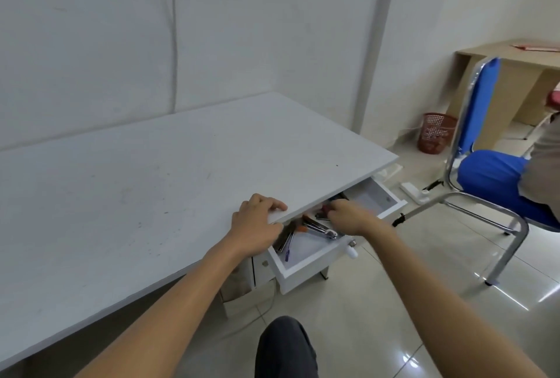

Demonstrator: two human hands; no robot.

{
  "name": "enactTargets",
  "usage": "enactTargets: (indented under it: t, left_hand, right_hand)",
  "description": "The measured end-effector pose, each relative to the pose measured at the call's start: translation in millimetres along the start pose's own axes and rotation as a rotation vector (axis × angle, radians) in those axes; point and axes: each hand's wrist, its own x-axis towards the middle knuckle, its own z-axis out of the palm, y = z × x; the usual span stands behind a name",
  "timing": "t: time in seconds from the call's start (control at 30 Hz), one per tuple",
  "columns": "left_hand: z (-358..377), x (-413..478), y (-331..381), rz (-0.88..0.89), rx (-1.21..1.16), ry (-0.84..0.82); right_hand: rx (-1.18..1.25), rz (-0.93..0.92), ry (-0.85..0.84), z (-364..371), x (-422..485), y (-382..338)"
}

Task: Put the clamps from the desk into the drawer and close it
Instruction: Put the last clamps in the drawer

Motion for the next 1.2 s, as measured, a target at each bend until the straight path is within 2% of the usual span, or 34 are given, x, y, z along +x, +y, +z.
enactTargets:
  t: [0.2,0.37,0.47,0.57,0.63,0.73,0.8,0.87,1.0,1.2]
  left_hand:
    - [2.4,-1.5,-1.7,0.013,0.026,0.018]
    - [2.4,2.0,-4.3,0.021,0.039,0.027]
    - [5.7,1.7,-7.4,0.036,0.084,0.034]
    - [9.5,-0.3,-5.6,0.041,0.129,0.057]
    - [11.5,-2.5,-3.6,0.052,0.192,0.083]
    - [14.2,-8.5,-4.7,0.105,0.302,0.114]
    - [16.8,-12.0,-8.2,0.139,0.395,0.054]
    - [20.3,-15.4,-10.2,0.164,0.512,0.005]
    - [22.5,-17.4,-10.3,0.173,0.614,-0.017]
    - [23.8,-17.3,-9.3,0.198,0.635,0.015]
  right_hand:
    - [0.006,-0.078,0.231,28.9,18.2,9.3]
    - [-0.056,-0.044,0.362,16.8,-4.9,30.2]
    - [0.102,-0.033,0.55,17.7,-27.2,50.6]
    - [0.417,0.078,0.711,32.6,-45.2,71.1]
    - [0.671,0.233,0.645,47.1,-52.1,82.8]
    - [0.893,0.436,0.303,71.1,-60.7,93.1]
    - [0.989,0.421,0.119,86.0,-64.3,92.4]
    - [1.071,0.347,0.038,96.2,-64.6,84.1]
    - [1.192,0.265,0.147,105.5,-57.4,60.6]
    - [1.123,0.172,0.309,93.2,-41.5,39.1]
